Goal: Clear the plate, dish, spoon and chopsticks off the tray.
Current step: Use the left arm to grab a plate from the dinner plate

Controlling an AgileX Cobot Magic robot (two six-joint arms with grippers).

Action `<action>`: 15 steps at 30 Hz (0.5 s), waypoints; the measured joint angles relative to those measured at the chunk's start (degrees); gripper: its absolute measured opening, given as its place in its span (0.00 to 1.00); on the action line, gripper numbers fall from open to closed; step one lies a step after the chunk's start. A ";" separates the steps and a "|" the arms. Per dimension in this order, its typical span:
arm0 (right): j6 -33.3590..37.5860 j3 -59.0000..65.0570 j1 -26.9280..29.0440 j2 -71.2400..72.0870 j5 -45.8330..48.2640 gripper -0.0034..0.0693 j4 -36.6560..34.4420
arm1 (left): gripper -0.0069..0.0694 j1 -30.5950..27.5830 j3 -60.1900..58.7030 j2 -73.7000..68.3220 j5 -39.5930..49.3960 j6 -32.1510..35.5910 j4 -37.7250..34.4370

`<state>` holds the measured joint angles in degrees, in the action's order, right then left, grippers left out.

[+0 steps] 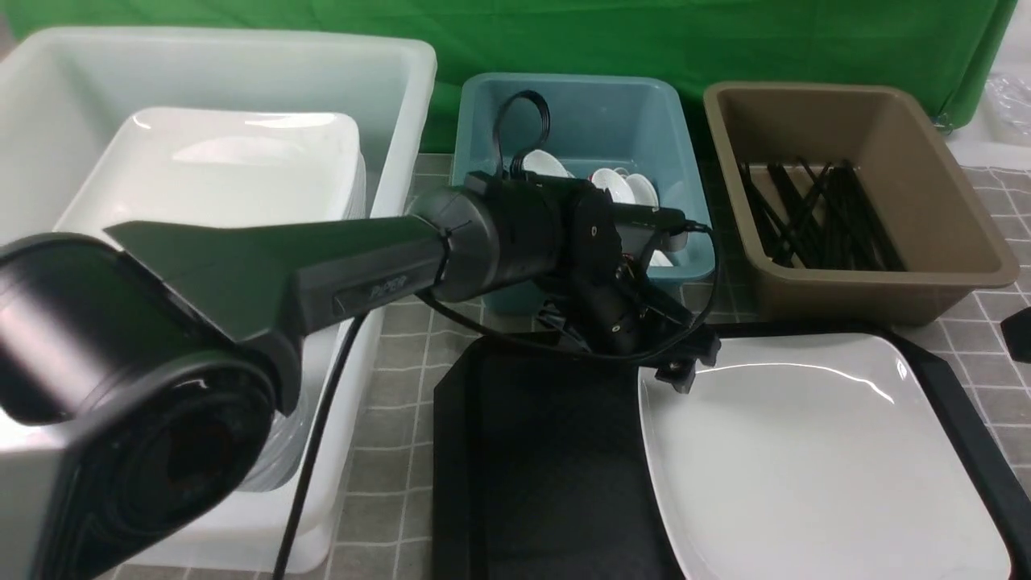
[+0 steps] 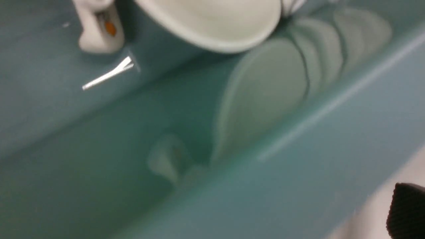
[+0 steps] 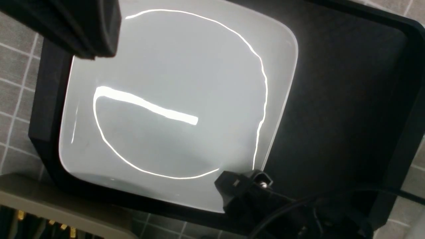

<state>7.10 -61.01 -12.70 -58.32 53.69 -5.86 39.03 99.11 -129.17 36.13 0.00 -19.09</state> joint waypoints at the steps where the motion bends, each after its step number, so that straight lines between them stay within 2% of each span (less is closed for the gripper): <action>1: 0.00 0.00 0.00 0.00 0.00 0.10 0.00 | 0.78 0.00 0.08 -0.20 -0.39 0.00 -0.94; 3: 0.00 0.00 0.00 0.00 -0.05 0.10 -0.05 | 0.74 0.00 0.13 -0.30 -0.79 0.00 -2.03; 5: 0.05 0.00 0.00 0.00 -0.07 0.11 -0.05 | 0.63 0.07 0.12 -0.44 -0.57 1.59 -4.21; 7: 0.05 0.00 0.00 0.00 -0.11 0.11 -0.05 | 0.49 0.32 0.12 -0.51 0.18 1.86 -4.49; 8: 0.10 0.00 0.00 0.00 -0.17 0.11 -0.05 | 0.36 0.38 0.12 -0.51 0.83 1.78 -4.85; 10: 0.10 0.00 0.00 0.00 -0.17 0.12 -0.05 | 0.30 0.38 0.12 -0.33 1.46 1.59 -6.02; 15: 0.10 0.00 0.00 0.00 0.04 0.12 -0.11 | 0.25 0.49 0.12 3.49 5.24 2.06 -6.47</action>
<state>7.19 -61.01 -12.70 -58.32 53.73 -5.97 39.52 99.23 -125.68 41.37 2.06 -25.56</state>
